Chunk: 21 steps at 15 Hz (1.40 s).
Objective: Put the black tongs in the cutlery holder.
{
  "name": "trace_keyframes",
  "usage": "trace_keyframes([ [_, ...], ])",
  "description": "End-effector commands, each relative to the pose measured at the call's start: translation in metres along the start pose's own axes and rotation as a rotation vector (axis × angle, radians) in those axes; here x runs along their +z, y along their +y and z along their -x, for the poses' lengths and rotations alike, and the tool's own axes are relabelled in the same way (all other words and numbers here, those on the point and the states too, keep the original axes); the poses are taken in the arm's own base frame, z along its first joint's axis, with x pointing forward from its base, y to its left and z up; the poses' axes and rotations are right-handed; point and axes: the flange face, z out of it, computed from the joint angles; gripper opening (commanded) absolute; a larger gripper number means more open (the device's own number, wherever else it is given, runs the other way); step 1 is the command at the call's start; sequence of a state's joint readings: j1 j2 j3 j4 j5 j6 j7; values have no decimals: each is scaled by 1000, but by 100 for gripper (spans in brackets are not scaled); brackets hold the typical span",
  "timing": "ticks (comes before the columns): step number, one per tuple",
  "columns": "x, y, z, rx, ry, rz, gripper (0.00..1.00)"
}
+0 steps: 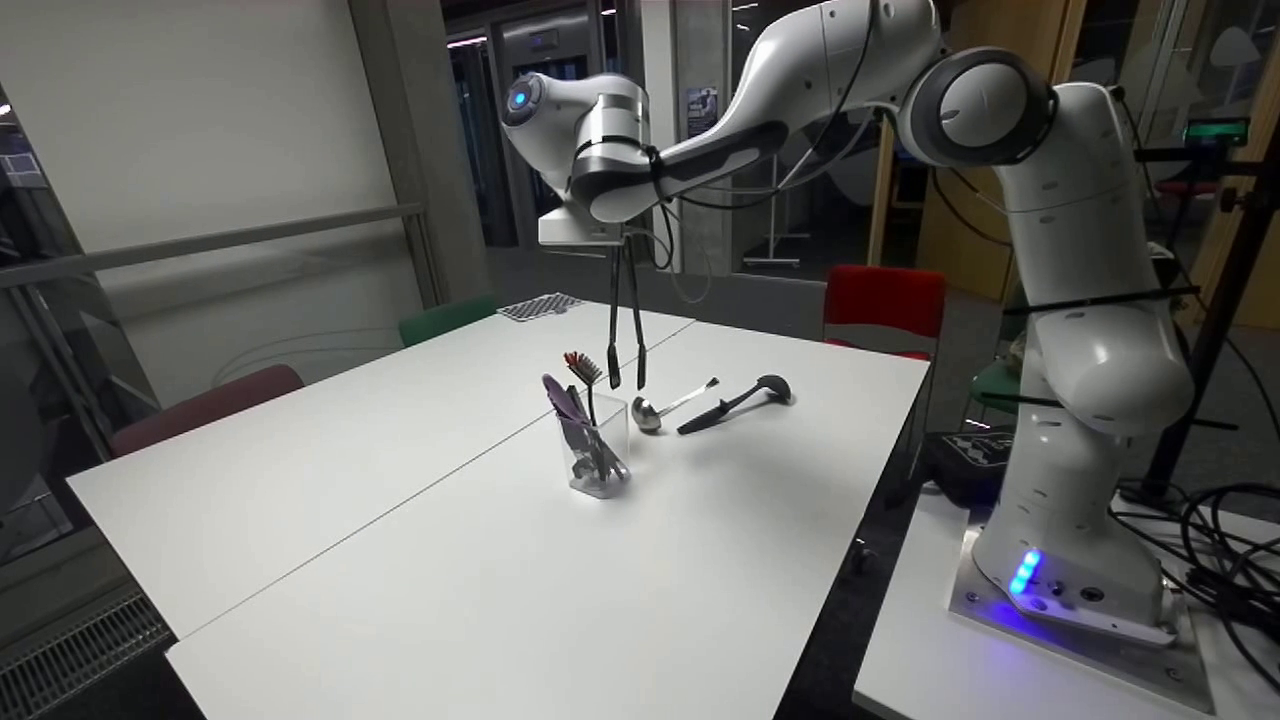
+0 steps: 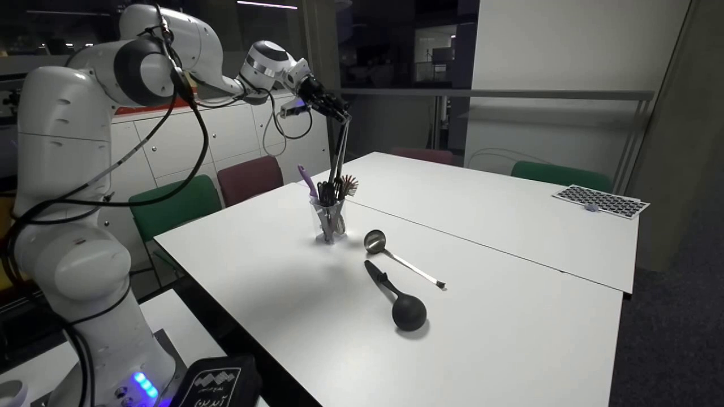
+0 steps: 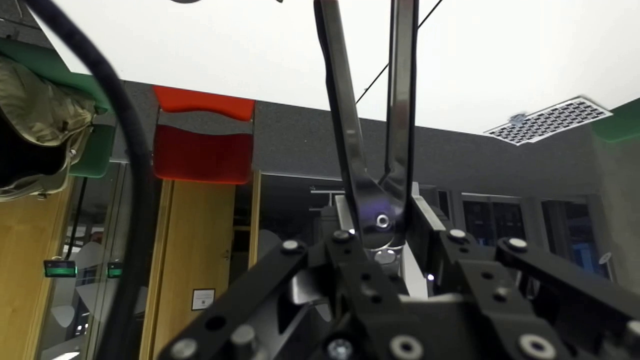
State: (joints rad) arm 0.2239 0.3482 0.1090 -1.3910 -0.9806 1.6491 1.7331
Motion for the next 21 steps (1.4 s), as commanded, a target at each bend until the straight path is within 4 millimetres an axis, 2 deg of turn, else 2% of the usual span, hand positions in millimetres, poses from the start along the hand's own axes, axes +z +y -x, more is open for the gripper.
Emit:
trace_keyframes([
  [1, -8, -9, -12, -17, 38, 11, 8],
  [9, -17, -24, -12, -14, 31, -13, 8],
  [21, -7, -32, 1, -64, 29, 7, 8],
])
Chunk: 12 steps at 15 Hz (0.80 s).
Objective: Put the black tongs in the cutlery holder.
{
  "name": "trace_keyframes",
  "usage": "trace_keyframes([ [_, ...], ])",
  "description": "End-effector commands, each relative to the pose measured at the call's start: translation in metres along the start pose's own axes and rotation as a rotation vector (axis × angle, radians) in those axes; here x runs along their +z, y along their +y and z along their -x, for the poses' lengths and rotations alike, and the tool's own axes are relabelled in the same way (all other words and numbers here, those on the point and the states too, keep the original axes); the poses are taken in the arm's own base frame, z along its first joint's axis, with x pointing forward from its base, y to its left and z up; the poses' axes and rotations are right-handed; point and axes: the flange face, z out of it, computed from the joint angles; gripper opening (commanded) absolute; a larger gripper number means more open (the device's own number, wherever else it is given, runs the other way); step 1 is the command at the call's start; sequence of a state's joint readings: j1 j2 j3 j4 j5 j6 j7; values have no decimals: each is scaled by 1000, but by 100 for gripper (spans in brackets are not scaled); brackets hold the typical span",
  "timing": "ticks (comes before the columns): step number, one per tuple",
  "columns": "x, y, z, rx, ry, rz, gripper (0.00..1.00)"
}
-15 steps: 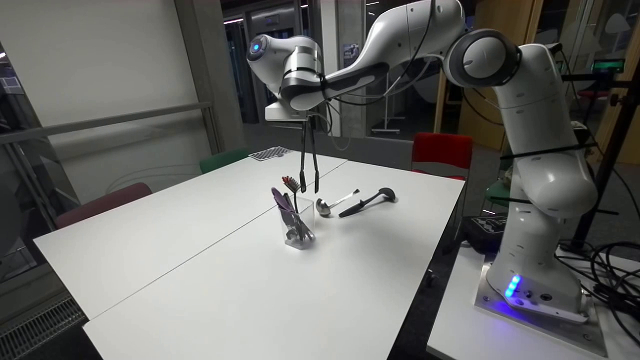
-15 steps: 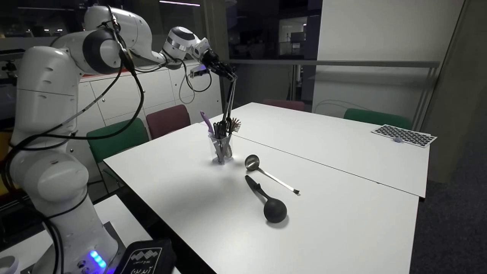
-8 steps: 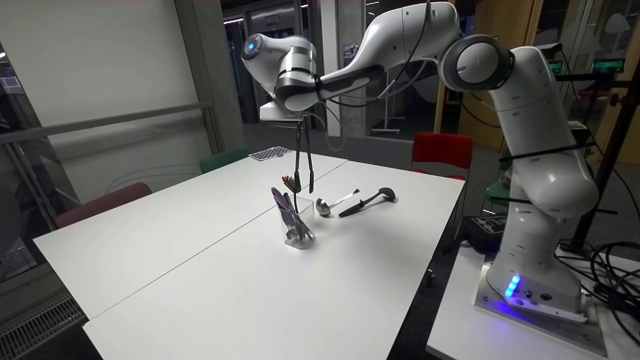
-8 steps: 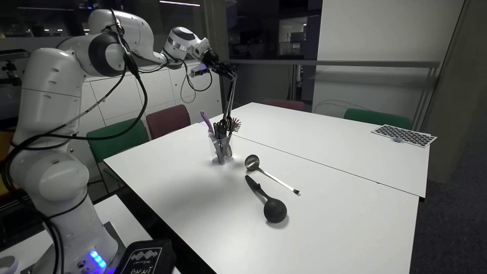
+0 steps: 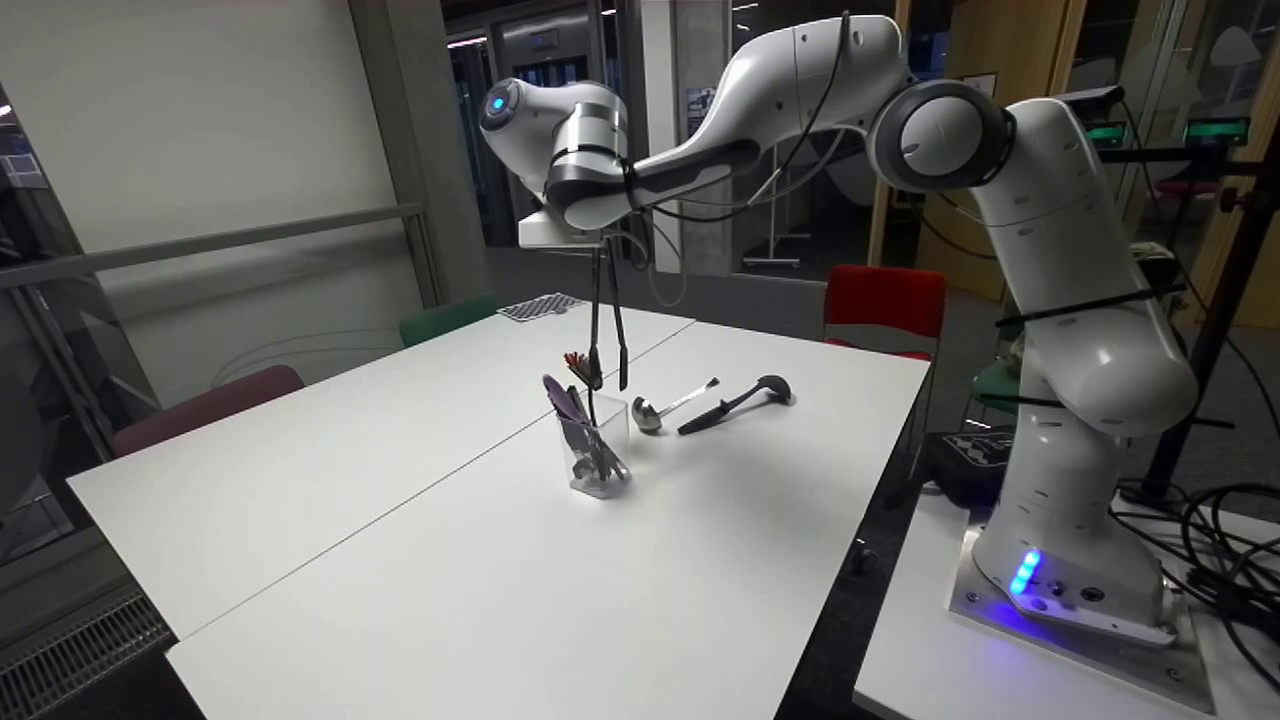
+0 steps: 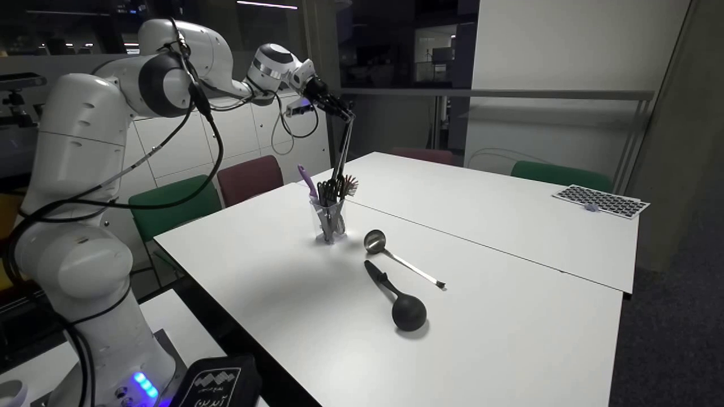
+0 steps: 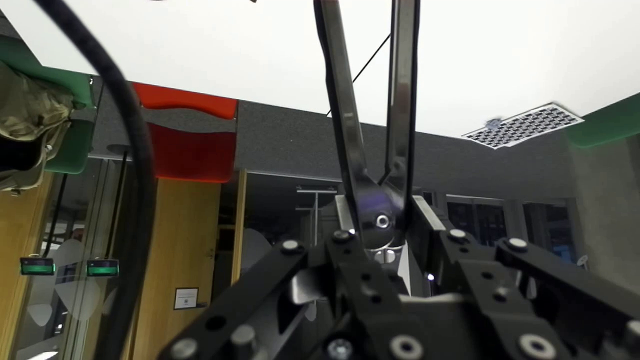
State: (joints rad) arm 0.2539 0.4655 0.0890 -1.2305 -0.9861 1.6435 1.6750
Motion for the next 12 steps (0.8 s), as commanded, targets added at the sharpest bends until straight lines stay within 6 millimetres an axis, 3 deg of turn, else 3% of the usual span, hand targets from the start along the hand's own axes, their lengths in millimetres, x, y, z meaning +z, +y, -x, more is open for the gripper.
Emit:
trace_keyframes([
  [1, -5, 1, -3, -49, 27, 41, 8],
  [12, -17, 1, 25, -123, 34, 72, 8],
])
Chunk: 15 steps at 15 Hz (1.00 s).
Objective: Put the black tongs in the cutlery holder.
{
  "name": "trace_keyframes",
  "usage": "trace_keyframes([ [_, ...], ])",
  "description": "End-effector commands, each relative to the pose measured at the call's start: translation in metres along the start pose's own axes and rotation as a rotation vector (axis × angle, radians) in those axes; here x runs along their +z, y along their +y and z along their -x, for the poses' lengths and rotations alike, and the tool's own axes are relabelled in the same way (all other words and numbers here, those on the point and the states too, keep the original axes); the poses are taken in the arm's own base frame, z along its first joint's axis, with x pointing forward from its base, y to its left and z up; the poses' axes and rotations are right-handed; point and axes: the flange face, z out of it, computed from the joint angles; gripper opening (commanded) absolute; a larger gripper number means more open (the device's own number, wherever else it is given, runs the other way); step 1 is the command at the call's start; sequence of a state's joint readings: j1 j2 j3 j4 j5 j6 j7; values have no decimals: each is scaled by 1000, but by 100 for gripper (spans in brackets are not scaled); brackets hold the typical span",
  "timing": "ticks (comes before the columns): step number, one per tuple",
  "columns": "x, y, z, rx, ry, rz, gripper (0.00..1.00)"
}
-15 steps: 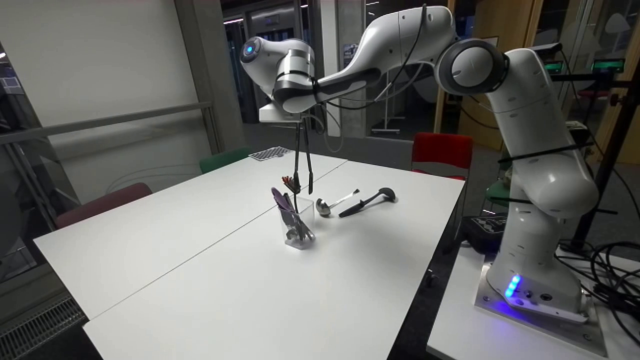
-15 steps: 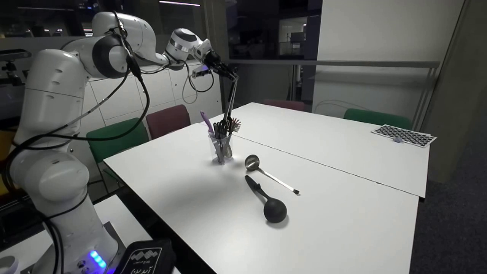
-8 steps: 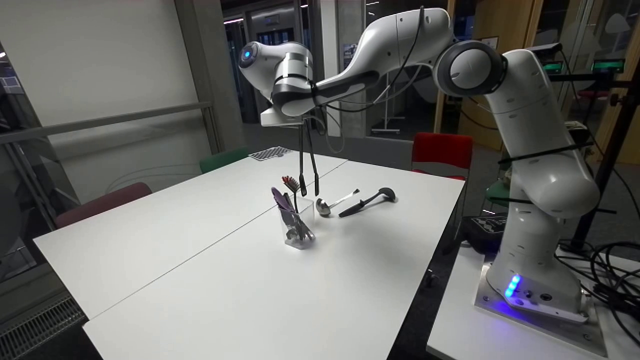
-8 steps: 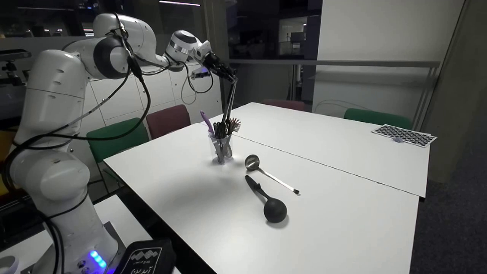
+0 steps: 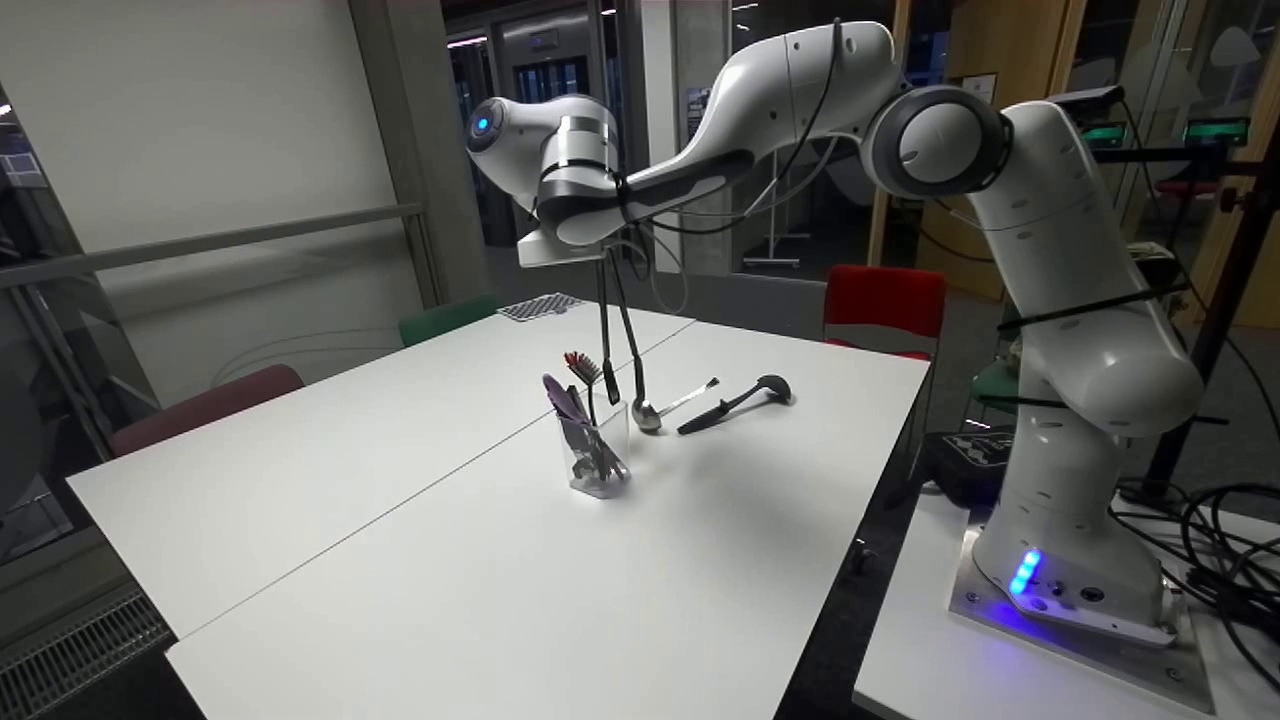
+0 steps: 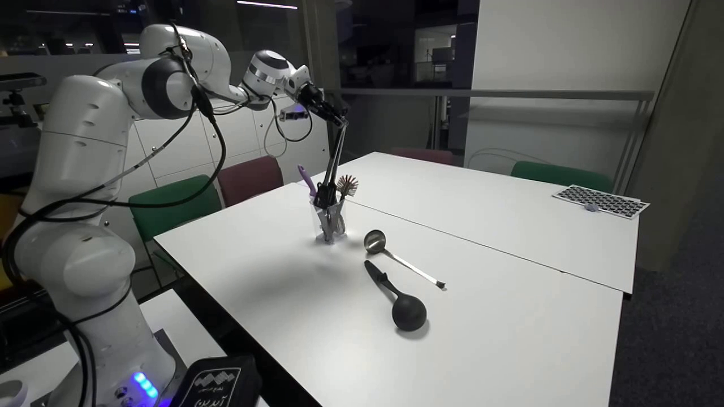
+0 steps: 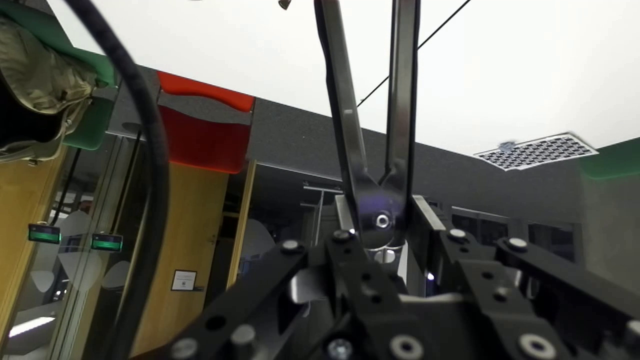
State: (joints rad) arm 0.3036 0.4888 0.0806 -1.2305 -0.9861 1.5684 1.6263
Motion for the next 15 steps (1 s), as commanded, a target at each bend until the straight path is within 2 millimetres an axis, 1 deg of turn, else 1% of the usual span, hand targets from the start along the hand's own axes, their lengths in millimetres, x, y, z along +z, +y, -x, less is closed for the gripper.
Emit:
trace_keyframes([
  [1, -10, 1, -4, -32, 24, 17, 8],
  [8, -13, -2, 7, -52, 24, 13, 8],
  [15, 3, -11, 25, -50, 13, 21, 8],
])
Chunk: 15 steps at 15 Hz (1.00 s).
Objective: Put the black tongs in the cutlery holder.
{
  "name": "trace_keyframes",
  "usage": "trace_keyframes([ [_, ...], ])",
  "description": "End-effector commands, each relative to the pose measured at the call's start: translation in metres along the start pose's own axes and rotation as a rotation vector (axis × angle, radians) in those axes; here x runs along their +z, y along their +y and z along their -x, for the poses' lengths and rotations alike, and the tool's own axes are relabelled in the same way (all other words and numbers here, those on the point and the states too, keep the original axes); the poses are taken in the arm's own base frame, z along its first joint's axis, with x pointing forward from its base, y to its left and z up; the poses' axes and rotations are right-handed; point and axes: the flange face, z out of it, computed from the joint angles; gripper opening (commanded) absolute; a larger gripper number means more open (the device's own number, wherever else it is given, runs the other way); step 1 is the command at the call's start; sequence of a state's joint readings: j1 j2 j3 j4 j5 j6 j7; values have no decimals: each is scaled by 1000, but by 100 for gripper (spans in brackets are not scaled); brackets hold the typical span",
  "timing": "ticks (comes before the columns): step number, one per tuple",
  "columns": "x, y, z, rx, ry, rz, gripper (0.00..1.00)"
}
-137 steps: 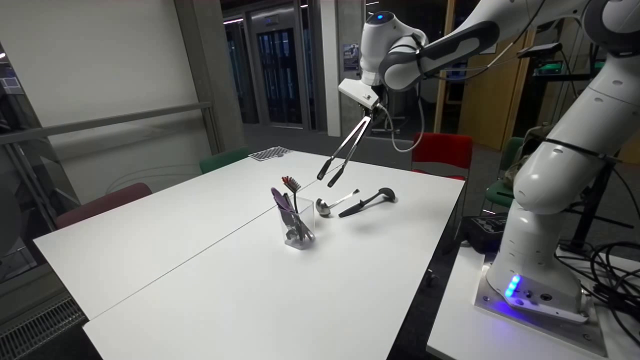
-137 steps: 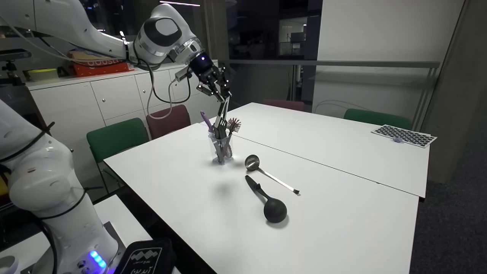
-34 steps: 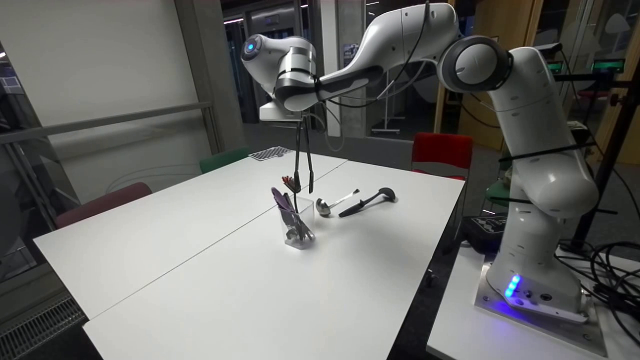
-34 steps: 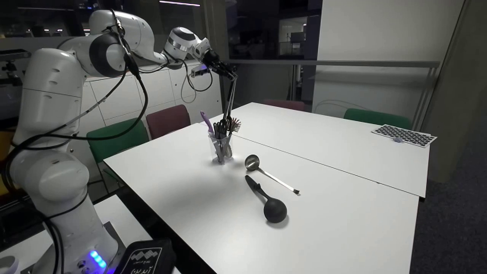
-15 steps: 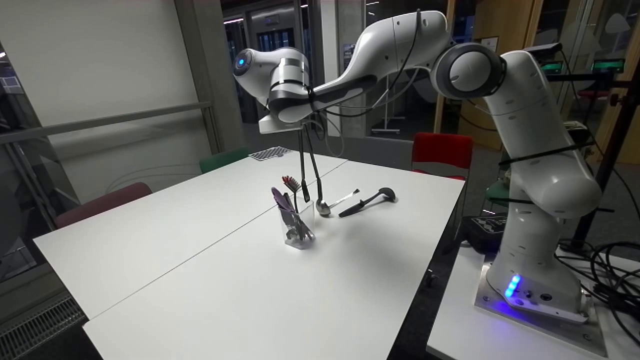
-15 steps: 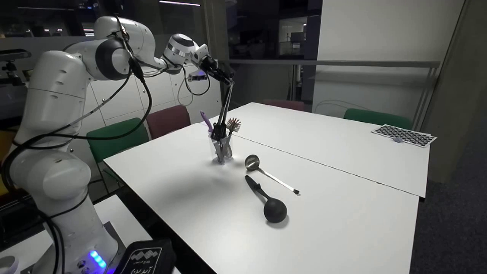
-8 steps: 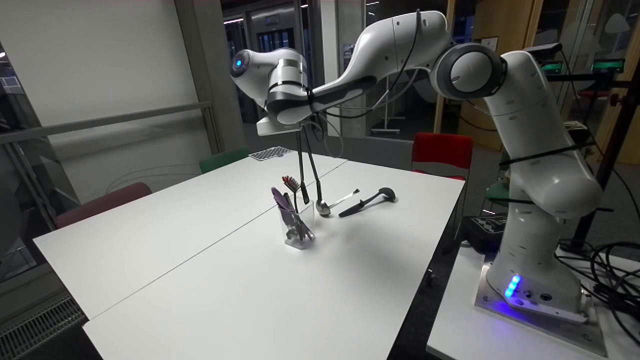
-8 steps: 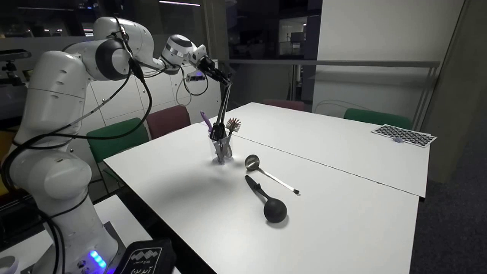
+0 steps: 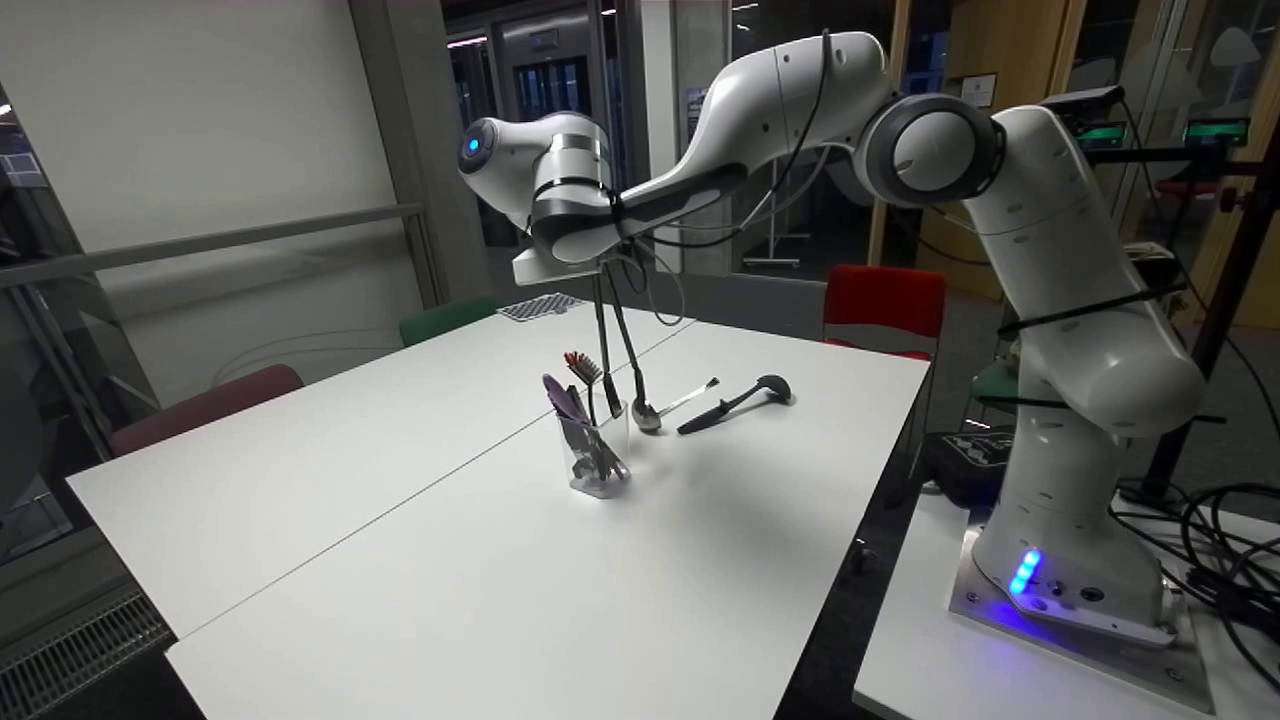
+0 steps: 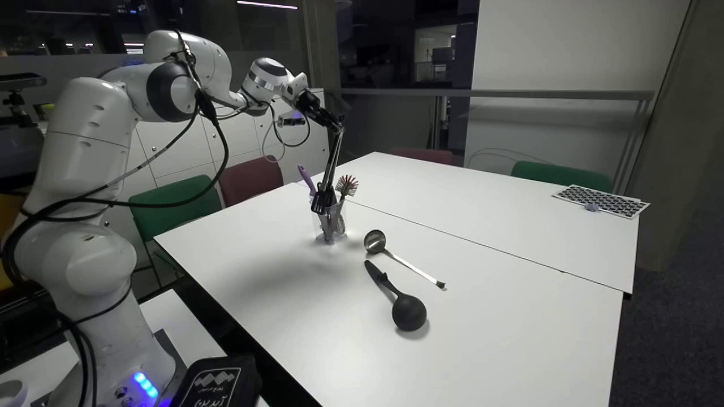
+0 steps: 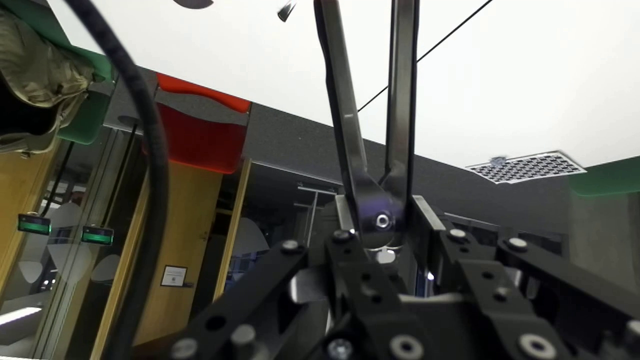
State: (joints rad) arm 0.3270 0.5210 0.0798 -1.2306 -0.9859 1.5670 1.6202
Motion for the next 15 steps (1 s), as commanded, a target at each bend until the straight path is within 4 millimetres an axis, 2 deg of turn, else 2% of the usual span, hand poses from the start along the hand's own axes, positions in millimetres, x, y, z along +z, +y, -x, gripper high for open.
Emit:
trace_keyframes([
  [1, 6, -2, 1, -3, 8, 23, 8],
  [8, 25, -9, 13, 89, -11, 44, 8],
  [15, 34, -9, 16, 124, -2, 57, 8],
])
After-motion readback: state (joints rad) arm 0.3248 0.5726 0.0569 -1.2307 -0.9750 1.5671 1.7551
